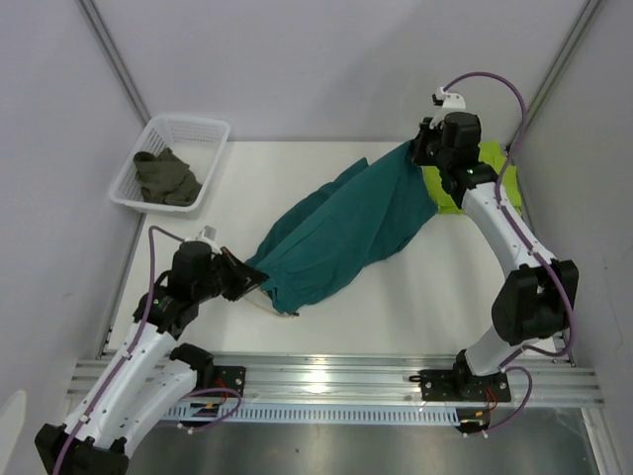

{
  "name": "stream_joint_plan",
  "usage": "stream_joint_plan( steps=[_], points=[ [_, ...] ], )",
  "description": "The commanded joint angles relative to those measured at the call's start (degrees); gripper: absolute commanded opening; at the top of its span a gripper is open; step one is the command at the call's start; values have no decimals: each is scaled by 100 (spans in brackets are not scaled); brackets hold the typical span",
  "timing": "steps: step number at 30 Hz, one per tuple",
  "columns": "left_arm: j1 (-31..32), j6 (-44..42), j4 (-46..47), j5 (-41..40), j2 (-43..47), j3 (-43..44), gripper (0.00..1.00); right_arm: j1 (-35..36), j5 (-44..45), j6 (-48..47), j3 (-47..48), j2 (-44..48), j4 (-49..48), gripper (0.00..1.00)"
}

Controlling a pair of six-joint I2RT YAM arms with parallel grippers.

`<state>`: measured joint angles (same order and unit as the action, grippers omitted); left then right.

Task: Fold and stack the shorts
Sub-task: Fold the shorts

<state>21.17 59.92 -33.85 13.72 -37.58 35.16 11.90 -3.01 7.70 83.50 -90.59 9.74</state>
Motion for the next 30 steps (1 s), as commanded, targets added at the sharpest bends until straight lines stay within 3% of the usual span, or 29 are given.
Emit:
stream_joint_plan(
  steps=[1, 20, 30],
  points=[
    [-253, -86, -87, 69, -143, 202, 0, 76, 107, 64, 578, -397, -262, 0],
    [-992, -428, -61, 483, -1672, 465, 1, 304, 10, -67, 3197, -3105, 722, 0],
    [-1001, -1360, -193, 237, -2894, 1679, 1, 286, 801, 91, 2646, -2711, 372, 0]
  ],
)
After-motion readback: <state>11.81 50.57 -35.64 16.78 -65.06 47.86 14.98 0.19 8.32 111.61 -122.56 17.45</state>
